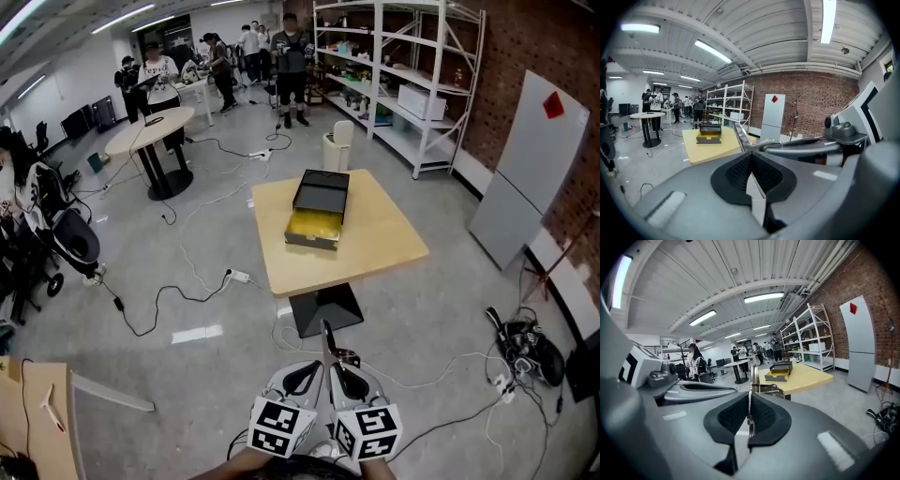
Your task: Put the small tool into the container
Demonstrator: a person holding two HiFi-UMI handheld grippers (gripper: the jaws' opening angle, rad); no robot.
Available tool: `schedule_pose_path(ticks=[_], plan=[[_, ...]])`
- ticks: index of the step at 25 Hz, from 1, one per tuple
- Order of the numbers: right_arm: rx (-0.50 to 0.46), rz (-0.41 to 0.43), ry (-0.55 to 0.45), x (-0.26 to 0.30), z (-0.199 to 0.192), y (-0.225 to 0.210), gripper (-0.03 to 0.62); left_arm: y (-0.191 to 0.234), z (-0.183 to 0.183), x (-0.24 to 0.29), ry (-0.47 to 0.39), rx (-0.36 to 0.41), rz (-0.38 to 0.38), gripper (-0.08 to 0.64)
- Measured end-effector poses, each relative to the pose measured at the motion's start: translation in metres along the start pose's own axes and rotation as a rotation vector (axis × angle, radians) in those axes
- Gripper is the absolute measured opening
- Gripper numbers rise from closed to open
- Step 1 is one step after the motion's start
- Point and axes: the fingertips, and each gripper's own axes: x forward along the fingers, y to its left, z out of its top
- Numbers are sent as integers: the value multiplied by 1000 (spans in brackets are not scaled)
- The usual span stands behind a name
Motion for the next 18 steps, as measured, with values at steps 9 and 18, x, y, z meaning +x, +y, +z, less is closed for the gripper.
schedule_pose_path(ticks=[9, 18], plan=[[-3, 15, -9, -29, -2, -60, 12, -48, 3, 37, 2, 5, 29, 15], [13, 14, 20, -1, 8, -100, 12, -38, 15, 88, 14, -14, 20, 15]])
